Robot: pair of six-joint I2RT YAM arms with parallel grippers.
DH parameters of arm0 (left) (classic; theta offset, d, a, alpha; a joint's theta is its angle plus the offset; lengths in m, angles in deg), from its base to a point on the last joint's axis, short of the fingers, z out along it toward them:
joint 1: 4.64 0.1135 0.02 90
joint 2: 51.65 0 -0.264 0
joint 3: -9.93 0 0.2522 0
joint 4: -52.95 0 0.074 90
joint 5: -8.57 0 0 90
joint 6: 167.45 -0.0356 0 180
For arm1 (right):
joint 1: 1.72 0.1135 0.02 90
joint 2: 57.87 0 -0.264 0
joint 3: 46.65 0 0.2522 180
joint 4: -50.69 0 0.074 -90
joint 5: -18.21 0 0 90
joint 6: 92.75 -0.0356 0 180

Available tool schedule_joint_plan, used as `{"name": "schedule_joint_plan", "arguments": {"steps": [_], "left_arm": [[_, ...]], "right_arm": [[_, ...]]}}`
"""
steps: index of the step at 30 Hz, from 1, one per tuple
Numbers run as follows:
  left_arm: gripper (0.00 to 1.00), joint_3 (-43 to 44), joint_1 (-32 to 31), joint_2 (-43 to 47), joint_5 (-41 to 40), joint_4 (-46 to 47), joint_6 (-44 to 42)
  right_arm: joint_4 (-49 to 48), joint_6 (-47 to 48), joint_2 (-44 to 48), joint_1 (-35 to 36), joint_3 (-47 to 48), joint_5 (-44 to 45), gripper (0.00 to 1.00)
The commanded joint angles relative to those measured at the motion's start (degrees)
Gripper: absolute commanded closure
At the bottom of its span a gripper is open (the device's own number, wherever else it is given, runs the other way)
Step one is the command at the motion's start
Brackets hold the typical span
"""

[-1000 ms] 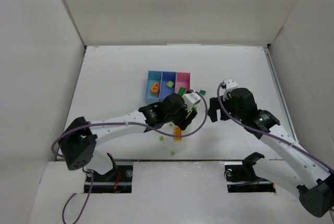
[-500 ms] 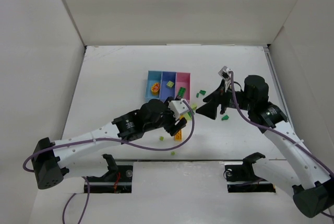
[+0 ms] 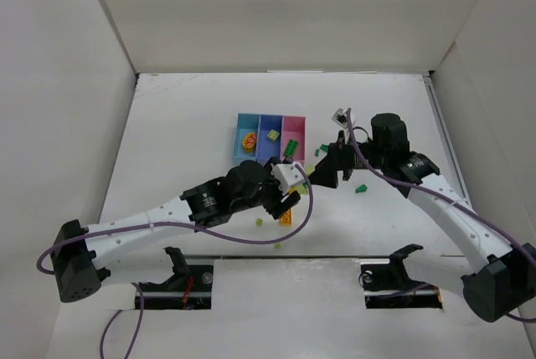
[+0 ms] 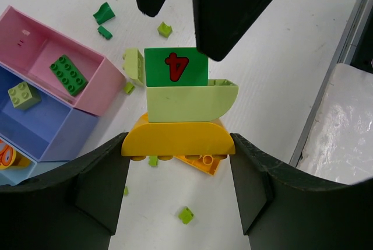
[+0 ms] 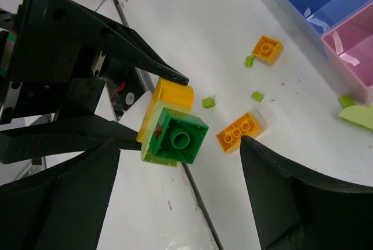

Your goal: Sort the legos into containers by color

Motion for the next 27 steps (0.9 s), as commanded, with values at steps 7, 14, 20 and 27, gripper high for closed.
{"name": "schedule_joint_plan", "arguments": {"steps": [7, 14, 20, 27], "left_arm": [[0.53, 0.3, -0.8, 1.9, -1.4, 3.3, -0.9], [0.53, 0.3, -0.8, 1.4, -3.4, 3.9, -0.9], [0.53, 0.3, -0.8, 1.4, -4.4, 3.9, -0.9], [0.53, -0.3, -0.8, 1.4, -4.9, 3.9, 0.5]], "right_arm": [[-5.4, 0.3, -4.6, 0.6, 1.4, -5.3, 0.16], [-6.5, -0.3, -5.9, 1.1, 2.0, -8.3, 0.37], [-6.5, -0.3, -5.9, 1.1, 2.5, -9.6, 0.59], [-5.5, 0.3, -5.9, -2.0, 2.5, -10.3, 1.00]]}}
